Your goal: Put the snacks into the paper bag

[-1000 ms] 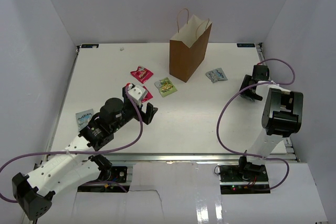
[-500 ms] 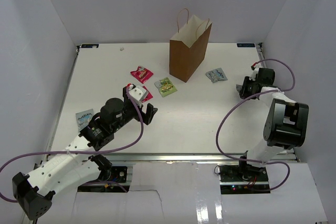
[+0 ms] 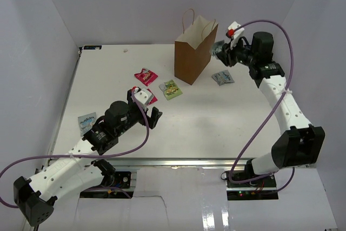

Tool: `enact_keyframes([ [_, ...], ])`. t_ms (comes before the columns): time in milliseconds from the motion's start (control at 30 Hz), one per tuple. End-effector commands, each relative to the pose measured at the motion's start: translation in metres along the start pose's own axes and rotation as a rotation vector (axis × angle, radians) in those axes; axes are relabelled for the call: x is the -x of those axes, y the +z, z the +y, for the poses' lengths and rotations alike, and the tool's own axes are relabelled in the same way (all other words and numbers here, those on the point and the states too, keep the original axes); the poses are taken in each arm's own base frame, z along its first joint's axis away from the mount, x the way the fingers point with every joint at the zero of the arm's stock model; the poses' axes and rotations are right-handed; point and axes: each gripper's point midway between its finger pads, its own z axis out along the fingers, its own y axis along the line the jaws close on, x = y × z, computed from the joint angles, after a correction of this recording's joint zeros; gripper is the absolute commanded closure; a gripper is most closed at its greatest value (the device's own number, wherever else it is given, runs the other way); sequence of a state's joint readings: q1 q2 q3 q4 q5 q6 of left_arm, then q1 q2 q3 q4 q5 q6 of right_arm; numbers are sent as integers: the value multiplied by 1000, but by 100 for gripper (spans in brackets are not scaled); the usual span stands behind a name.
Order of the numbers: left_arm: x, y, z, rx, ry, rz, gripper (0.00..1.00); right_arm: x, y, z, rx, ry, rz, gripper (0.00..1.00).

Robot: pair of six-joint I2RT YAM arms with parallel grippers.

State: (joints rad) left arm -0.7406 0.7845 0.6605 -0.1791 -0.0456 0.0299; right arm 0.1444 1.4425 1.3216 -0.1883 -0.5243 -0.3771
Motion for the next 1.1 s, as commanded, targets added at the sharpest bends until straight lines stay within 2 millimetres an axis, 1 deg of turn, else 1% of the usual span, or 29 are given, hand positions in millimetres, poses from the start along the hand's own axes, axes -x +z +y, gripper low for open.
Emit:
enact_keyframes([
  [0,-1,0,5,22,11,-5,2,84,-5,-19,-61,-75,-167,90],
  [33,-1,1,5,20,13,-5,2,102,-3,-19,-66,-82,-211,90],
  [67,-2,1,6,25,12,-3,2,108,11,-13,-47,-63,-219,90],
  [100,-2,1,6,25,14,-1,2,140,10,-13,-56,-91,-274,90],
  [133,-3,1,6,26,16,-1,2,142,30,-8,-48,-79,-262,90],
  [167,-3,2,7,30,19,2,2,155,37,-2,-31,-86,-281,90],
  [200,-4,2,7,31,19,3,2,165,43,-7,-71,-85,-290,90],
  [233,-6,3,9,38,22,11,2,195,39,-10,-103,-103,-343,90],
  [267,-6,4,9,38,25,13,2,196,59,-6,-109,-99,-344,90],
  [300,-8,4,10,42,25,19,2,202,62,-18,-191,-88,-346,89],
  [333,-9,5,12,49,26,21,2,209,72,-25,-228,-88,-359,89],
  [367,-8,5,12,51,26,20,2,211,76,-35,-314,-68,-355,89],
  [400,-10,6,13,53,26,26,2,215,80,-42,-359,-64,-370,88],
  [433,-10,6,15,58,24,25,2,206,90,-53,-411,-65,-349,88],
  [500,-12,8,16,59,20,33,2,207,90,-71,-509,-55,-363,86],
  [533,-13,9,18,60,18,36,2,197,98,-76,-533,-55,-345,85],
  [567,-12,9,18,57,16,34,2,191,100,-82,-559,-67,-332,84],
  [600,-15,10,17,53,15,43,2,189,104,-83,-562,-78,-331,80],
  [667,-15,11,17,50,14,46,2,176,115,-82,-547,-94,-305,76],
  [700,-15,11,18,51,13,46,2,173,118,-81,-536,-97,-300,71],
  [800,-14,10,18,53,12,44,2,161,128,-77,-516,-105,-276,65],
  [833,-15,10,18,51,12,43,2,159,127,-77,-518,-106,-272,60],
  [867,-15,10,18,53,12,43,2,157,127,-78,-522,-106,-267,59],
  [900,-14,10,18,50,10,42,2,155,125,-77,-522,-110,-264,54],
  [967,-14,10,17,49,10,40,2,153,124,-76,-521,-110,-261,51],
  [1000,-14,10,17,45,10,42,2,154,122,-74,-518,-110,-264,46],
  [1067,-14,10,17,47,9,42,2,157,116,-72,-514,-112,-270,44],
])
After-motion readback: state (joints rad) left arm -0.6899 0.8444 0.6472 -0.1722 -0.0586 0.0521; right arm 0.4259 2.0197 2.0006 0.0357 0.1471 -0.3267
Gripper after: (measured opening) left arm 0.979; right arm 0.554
